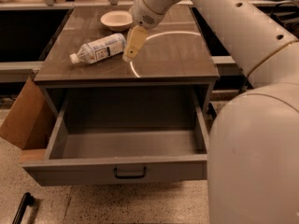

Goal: Place blue plastic bottle into top drawer

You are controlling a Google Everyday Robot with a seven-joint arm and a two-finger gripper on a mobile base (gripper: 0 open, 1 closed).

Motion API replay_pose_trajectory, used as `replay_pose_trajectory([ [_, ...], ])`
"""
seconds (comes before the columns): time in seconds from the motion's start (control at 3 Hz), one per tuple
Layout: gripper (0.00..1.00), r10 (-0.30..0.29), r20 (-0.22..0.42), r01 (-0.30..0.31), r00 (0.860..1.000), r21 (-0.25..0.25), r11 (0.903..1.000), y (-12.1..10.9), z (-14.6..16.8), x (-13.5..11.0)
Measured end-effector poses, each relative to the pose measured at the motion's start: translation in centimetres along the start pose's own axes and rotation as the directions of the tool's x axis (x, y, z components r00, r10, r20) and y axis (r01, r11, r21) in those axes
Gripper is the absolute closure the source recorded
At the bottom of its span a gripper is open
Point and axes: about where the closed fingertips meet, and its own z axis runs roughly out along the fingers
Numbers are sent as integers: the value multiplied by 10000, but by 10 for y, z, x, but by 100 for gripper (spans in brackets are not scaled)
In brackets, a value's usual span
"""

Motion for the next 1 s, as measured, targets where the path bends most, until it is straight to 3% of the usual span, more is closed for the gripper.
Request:
replay_pose_trajectory([
  [0.33, 0, -31, 7, 31, 10000, -95, 9999, 0, 8, -1],
  [1.0, 0, -262, 626, 279, 9977, -262, 9993, -15, 50, -20],
])
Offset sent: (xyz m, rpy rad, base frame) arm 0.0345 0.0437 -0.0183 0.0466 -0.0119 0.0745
